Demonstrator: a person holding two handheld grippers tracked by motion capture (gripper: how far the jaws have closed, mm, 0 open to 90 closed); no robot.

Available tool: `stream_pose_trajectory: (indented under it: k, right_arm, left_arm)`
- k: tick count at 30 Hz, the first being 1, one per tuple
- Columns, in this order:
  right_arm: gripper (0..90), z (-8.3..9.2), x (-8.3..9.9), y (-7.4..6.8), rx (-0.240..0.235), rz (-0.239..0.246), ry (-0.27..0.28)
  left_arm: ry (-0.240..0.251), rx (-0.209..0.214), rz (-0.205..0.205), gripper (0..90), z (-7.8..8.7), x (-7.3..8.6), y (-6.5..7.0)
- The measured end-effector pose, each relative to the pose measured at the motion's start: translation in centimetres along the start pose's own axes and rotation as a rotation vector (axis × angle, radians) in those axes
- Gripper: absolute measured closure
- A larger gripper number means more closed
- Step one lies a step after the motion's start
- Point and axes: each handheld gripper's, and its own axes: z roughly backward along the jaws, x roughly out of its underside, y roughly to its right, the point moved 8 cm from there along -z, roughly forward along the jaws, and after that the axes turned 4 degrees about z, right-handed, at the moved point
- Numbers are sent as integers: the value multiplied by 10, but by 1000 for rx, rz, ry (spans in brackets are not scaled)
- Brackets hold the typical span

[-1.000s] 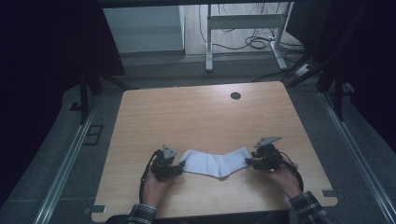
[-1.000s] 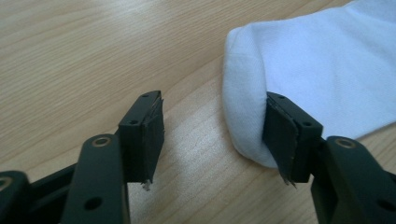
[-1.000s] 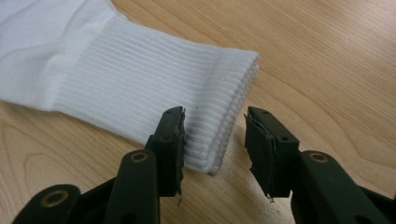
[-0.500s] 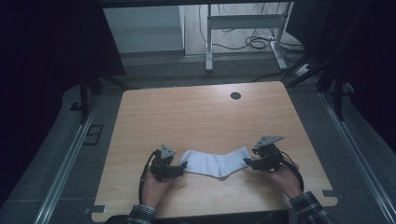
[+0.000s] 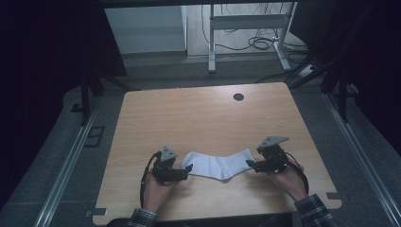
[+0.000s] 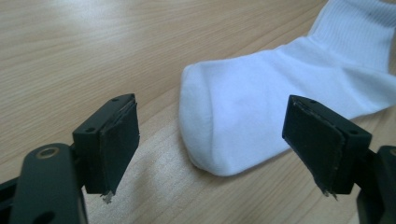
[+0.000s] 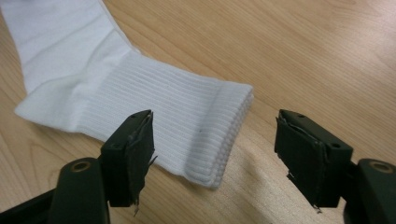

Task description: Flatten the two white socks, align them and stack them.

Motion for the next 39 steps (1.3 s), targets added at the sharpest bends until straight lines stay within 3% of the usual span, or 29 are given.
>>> stream_pose_trajectory:
  k: [12,22,34,39]
  right_arm:
    - [169,16,-1,12,10,-22,18]
    - [100,30,4,23,43,-28,38]
    - [94,39,36,42,104,-77,8]
    - [85,36,56,44,97,-92,-31]
  left_arm:
    - [3,-21,-3,137,20,3,-10]
    - [4,-60,-39,98,32,12,-24]
    - [-25,-99,-17,56,48,42,-48]
    - [-55,-96,1,49,46,54,-57]
